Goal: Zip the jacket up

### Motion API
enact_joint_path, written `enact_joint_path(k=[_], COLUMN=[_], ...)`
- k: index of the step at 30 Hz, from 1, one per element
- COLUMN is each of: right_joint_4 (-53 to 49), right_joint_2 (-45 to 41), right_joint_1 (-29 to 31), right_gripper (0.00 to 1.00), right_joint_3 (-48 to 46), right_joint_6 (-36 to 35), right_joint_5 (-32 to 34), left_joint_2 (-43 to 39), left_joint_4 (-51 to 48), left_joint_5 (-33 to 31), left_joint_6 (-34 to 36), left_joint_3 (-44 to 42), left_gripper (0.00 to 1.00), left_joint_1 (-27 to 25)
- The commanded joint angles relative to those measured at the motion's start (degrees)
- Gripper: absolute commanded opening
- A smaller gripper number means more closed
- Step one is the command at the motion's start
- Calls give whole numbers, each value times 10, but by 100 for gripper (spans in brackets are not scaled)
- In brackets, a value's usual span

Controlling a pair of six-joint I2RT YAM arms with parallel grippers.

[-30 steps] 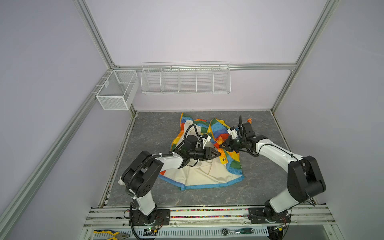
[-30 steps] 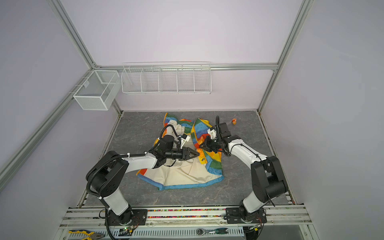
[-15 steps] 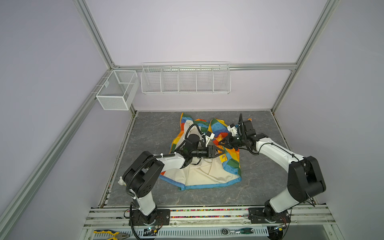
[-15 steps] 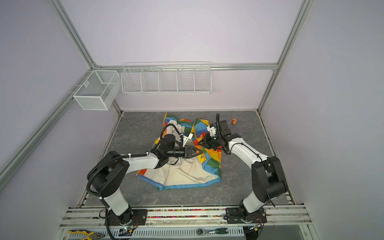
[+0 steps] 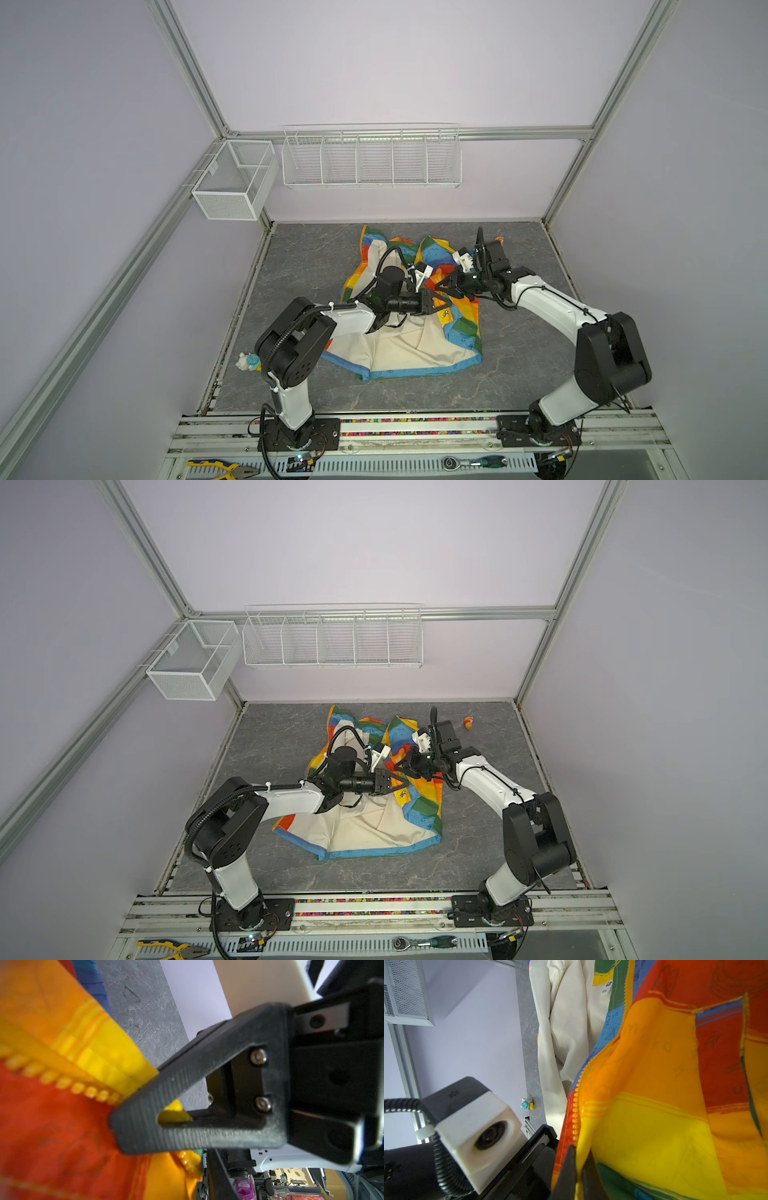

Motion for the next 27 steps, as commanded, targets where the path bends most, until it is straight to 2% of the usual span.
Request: enact_joint_path(k=[1, 4, 6, 8, 11, 13, 18, 22, 27], right_joint_4=[1, -21, -36, -49, -68, -75, -104, -127, -96], right_joint_2=[-12, -28, -50, -76, -116, -137, -164, -162, -164], right_joint_1=[3, -4, -15, -23, -29, -27, 2, 46, 74], right_gripper=[7, 22, 39, 51, 61, 60, 49, 47, 48], right_joint_3=[11, 14, 10, 5, 3, 0, -8, -8, -29], right_joint_6=[-1, -9, -13, -15, -23, -24, -41, -56, -32], right_joint_5=[-3, 19, 42, 64, 90, 100, 117, 138, 140], left_joint_2=[13, 11, 0, -12, -34, -44, -53, -57, -59], left_joint_4=[13, -5, -26, -51, -91, -126, -207, -241, -247], left_joint_5=[-4, -8, -19, -35, -70, -92, -124, -142, -140], left_joint_6=[-6, 4, 16, 32, 53, 67, 96, 103, 96], left_joint_3=[21, 24, 24, 24, 27, 40, 91, 119, 133], left_gripper=[8, 0, 0, 0, 0, 0, 0, 0, 0], left_joint_1=[-2, -1, 2, 5, 13, 18, 19, 20, 19])
